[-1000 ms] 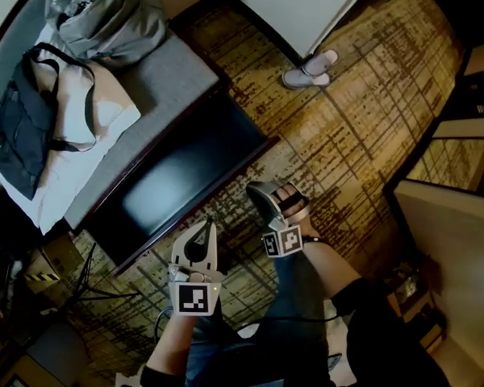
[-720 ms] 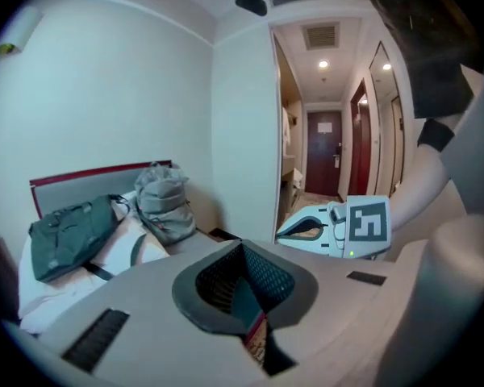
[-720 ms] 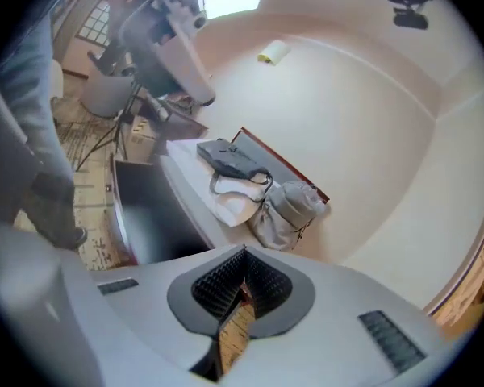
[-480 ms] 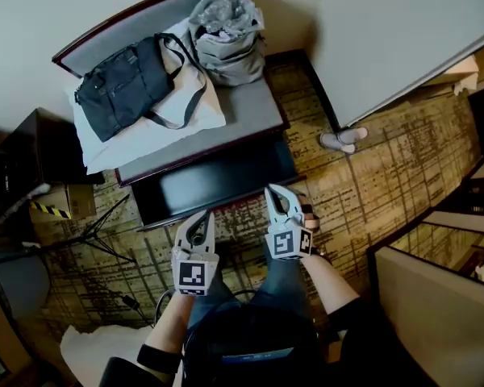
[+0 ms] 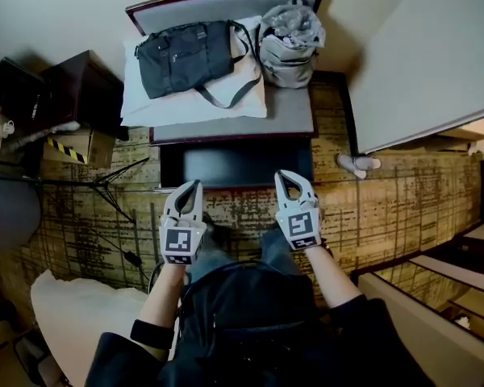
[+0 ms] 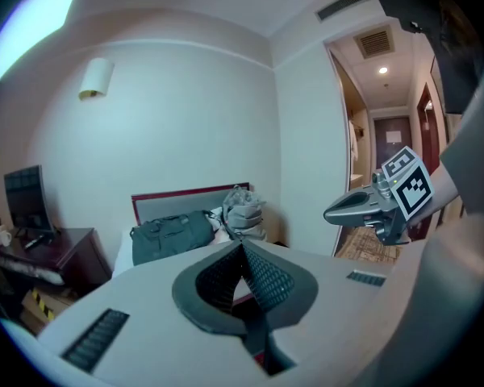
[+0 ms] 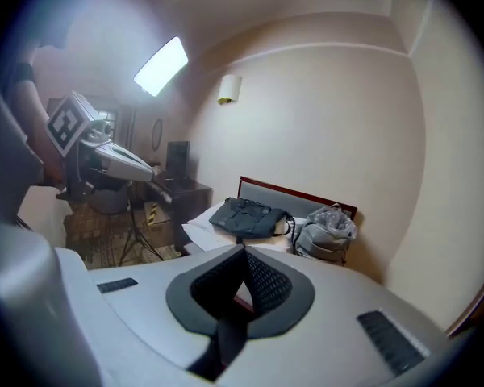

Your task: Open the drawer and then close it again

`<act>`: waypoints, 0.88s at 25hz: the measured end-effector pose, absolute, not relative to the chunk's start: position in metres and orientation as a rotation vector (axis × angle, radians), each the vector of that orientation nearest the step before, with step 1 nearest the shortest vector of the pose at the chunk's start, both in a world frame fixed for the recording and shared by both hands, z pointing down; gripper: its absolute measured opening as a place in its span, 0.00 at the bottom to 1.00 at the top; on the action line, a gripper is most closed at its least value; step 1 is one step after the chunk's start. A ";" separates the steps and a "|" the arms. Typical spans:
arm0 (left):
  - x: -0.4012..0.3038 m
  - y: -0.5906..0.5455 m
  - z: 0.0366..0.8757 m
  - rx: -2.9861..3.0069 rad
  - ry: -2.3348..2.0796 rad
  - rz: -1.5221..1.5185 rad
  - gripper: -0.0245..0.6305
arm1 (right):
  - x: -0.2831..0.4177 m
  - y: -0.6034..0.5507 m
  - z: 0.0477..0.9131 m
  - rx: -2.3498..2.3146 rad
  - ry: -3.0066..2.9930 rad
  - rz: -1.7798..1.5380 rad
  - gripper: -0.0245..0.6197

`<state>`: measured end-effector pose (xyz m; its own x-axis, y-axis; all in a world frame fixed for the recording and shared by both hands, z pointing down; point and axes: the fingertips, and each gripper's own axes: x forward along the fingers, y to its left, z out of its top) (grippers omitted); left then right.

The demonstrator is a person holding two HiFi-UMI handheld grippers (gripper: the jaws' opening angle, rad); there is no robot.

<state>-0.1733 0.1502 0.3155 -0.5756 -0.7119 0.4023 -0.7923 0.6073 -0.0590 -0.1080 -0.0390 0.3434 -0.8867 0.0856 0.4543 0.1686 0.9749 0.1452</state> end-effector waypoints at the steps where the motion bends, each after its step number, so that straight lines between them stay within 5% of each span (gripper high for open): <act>1: -0.175 0.160 0.313 1.181 -2.515 0.318 0.04 | -0.109 -0.033 0.340 -0.202 -2.664 -0.239 0.04; 22: -0.193 0.207 0.309 1.059 -2.580 0.249 0.04 | -0.114 -0.006 0.336 -0.223 -2.645 -0.220 0.04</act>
